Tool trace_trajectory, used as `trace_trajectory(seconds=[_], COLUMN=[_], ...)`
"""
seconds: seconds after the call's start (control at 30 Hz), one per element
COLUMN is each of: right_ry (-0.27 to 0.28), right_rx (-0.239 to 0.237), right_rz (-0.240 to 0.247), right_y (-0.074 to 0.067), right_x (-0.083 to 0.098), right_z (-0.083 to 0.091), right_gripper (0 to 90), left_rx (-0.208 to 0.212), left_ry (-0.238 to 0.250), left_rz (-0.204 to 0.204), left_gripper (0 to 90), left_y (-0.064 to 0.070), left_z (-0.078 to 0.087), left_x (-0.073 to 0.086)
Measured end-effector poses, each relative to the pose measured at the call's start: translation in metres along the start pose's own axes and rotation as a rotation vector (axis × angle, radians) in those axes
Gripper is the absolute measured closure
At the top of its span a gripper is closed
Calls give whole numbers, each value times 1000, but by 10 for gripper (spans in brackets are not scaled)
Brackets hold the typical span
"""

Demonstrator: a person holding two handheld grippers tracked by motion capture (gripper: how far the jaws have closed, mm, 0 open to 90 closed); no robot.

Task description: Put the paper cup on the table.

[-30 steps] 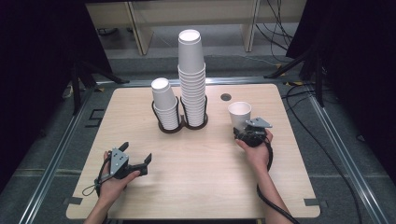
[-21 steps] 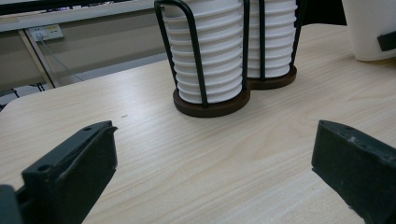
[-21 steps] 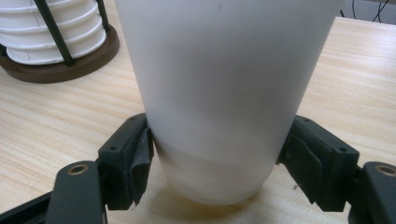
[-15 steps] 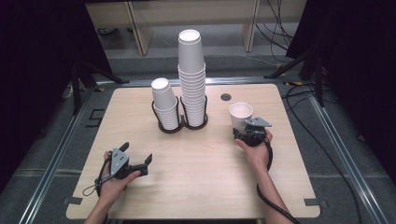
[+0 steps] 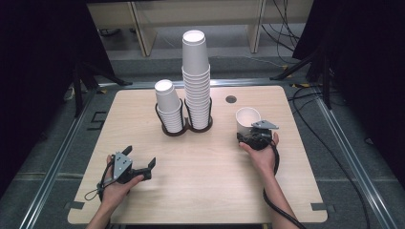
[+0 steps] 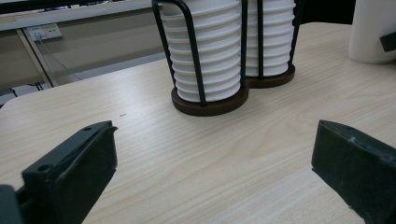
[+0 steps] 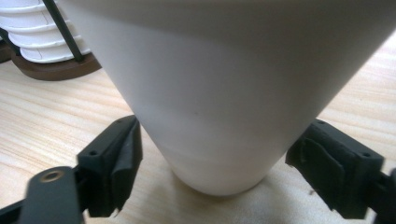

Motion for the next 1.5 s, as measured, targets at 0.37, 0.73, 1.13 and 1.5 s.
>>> trace_trajectory(seconds=[0.37,0.73,1.13,1.5], right_ry=[-11,6,43,110], right_rx=[0,-28,-40,-62], right_rz=[-23,60,50,85], right_y=[-3,-2,-7,-13], right_x=[3,7,17,22], right_z=[11,35,66,98], right_gripper=[153,153,152,151], left_rx=[-1,5,0,-6], left_ry=[-1,4,9,0], left_rz=[-1,-8,-7,-9], left_gripper=[0,0,0,0], left_y=[0,0,-1,-2], left_z=[0,-1,0,1], left_x=[0,1,3,4])
Point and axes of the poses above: each handheld gripper's, and its own axes: z roughly backward along the jaws, x roughly out of its underside, y roughly to its right, the point moved 1 cm from there along -z, roughly forward along the jaws, and after that the axes turned 14 degrees about y, right-handed, at the moved point
